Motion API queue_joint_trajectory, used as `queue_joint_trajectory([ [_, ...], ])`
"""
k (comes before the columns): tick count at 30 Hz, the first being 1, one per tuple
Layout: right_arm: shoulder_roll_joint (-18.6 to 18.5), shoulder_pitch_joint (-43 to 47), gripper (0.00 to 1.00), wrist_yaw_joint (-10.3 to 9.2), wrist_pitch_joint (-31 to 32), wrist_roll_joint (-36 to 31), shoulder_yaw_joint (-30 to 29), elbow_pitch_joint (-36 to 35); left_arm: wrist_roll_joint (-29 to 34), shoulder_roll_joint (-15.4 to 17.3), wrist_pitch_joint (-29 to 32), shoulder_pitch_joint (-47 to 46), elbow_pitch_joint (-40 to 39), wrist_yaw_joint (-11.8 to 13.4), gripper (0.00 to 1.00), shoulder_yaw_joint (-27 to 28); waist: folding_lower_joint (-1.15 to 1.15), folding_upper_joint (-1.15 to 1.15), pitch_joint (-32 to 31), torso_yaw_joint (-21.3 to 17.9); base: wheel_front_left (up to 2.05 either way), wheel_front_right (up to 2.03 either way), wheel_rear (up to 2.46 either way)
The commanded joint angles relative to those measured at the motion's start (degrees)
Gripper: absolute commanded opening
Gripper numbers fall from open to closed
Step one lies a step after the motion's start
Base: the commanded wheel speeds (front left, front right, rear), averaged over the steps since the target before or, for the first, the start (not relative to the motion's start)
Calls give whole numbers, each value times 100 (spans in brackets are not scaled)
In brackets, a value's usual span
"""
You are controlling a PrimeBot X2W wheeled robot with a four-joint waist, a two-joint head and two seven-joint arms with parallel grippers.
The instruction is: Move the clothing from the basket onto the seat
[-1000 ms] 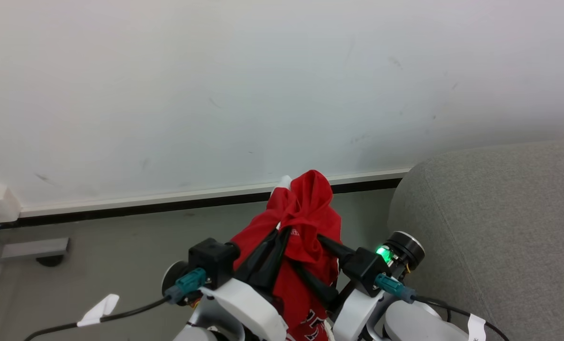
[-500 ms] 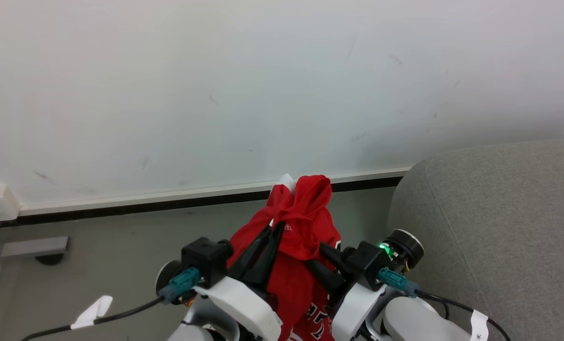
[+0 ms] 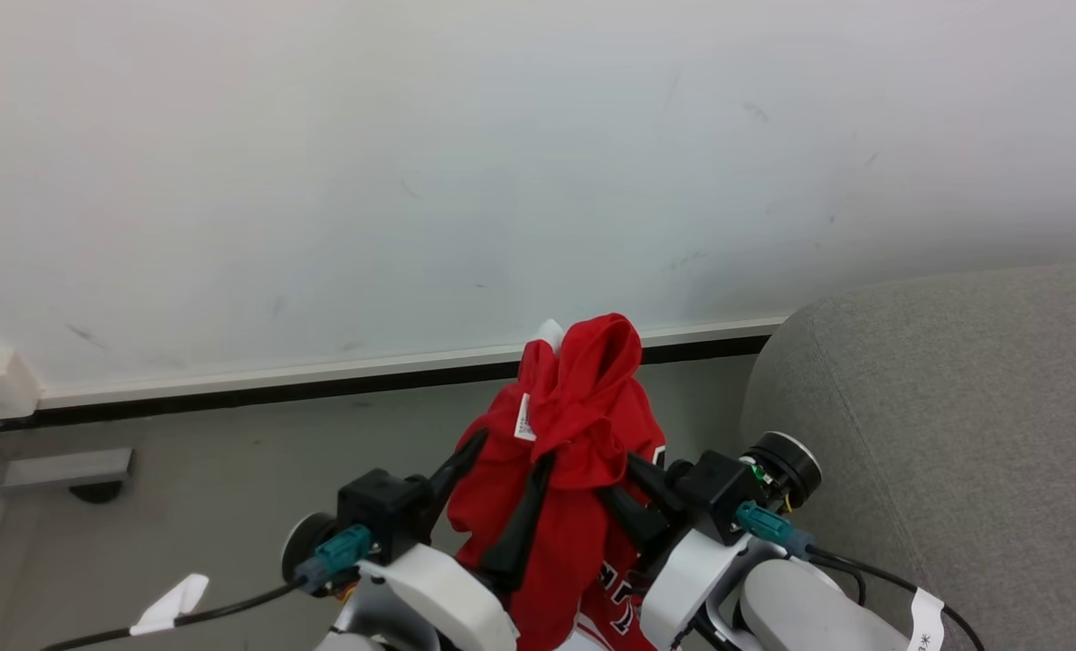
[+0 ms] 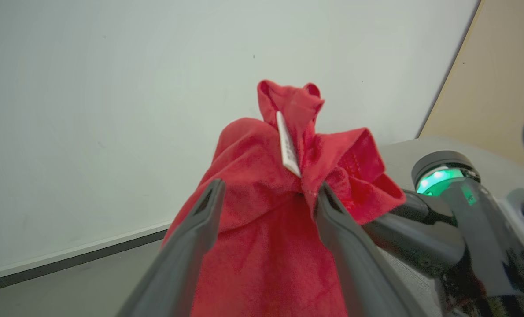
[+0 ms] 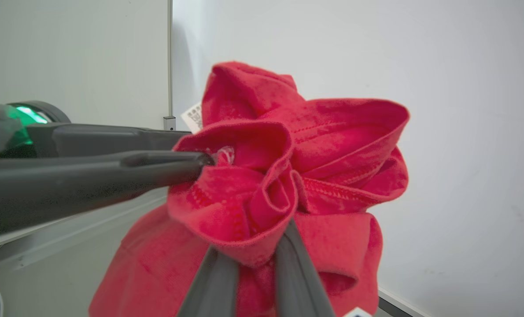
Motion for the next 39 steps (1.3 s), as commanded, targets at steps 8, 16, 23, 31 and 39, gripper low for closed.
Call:
queue_joint_trajectory([
  [8,4,104,0,-13,-3,-105,-172,49,10,195,-4,186,29,35,100,9,0,0,-23,41,0,0,0],
  [16,4,112,0,-14,-3,-140,-220,34,-20,224,-13,204,75,54,100,-8,0,0,-17,25,0,0,0],
  [23,-20,113,0,-13,-3,-173,-253,4,-41,221,-37,204,51,96,100,-25,0,0,1,-116,0,0,0],
  [31,-130,107,0,-14,-3,-226,-353,-55,-71,217,-43,227,15,118,100,-65,0,0,74,-596,0,0,0],
  [39,-279,76,0,-14,-3,-251,-496,-146,-75,169,-73,143,15,113,100,-138,0,0,177,-1317,0,0,0],
])
